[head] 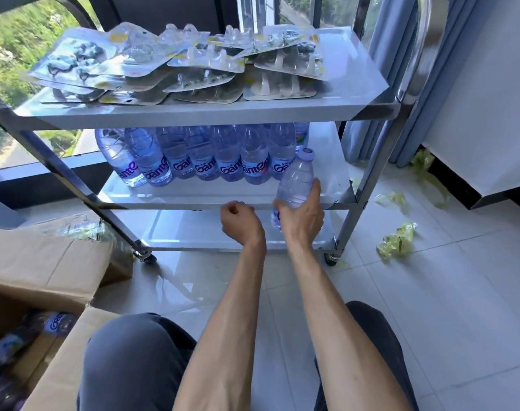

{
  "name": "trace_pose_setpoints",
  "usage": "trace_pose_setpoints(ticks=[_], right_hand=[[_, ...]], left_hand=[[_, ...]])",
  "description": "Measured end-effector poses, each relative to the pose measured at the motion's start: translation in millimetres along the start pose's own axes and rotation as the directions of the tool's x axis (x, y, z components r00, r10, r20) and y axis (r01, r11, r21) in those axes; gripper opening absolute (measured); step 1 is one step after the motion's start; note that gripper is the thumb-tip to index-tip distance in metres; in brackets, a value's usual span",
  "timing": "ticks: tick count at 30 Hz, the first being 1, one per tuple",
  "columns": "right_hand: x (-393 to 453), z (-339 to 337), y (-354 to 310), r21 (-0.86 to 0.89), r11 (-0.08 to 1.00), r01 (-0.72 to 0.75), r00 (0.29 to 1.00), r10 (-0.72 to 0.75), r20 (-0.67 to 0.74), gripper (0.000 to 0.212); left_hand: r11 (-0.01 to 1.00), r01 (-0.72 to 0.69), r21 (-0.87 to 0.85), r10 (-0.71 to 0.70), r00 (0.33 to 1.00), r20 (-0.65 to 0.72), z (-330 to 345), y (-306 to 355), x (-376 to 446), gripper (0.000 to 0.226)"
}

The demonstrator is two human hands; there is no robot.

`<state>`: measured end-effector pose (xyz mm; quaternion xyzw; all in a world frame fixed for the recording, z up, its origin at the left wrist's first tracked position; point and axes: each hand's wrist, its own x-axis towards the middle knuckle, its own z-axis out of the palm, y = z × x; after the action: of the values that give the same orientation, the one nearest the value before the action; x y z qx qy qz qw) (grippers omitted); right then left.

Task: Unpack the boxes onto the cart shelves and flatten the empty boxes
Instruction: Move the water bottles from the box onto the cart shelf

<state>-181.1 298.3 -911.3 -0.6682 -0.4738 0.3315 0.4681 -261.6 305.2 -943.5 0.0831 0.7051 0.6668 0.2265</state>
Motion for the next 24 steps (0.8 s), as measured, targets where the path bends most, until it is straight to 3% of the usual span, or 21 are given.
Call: trace_pose_setpoints(ticks=[2,5,9,14,20,24], right_hand=[[10,4,-2,0.004,1.000,-0.014,1.000,0.014,-0.002,0.092],[19,11,-9,0.094,0.996,-0.007,0.997,0.014,-0.079,0.073],[34,21,-17,0.165,0.981,0.104,0.983,-0.076,-0.168,0.062],[64,31,-14,0.203,0.953,0.226,0.960,-0.183,-0.210,0.068],[79,39,10,0.091,0.963,0.254,0.956,-0.236,-0.173,0.077],[87,48,12,0.023,0.970,0.241,0.946,-0.230,-0.229,0.079]], left_hand=[[0.987,-0.159,-0.001,0.159,0.987,-0.014,6,18,18,0.012],[0.960,-0.271,0.069,0.263,0.959,0.106,23,38,41,0.023],[0.914,-0.362,0.182,0.317,0.919,0.234,44,37,53,0.065],[0.891,-0.384,0.242,0.327,0.913,0.243,58,26,56,0.088],[0.820,-0.431,0.375,0.354,0.899,0.259,66,0,53,0.127],[0.824,-0.366,0.432,0.285,0.927,0.242,74,1,62,0.130]])
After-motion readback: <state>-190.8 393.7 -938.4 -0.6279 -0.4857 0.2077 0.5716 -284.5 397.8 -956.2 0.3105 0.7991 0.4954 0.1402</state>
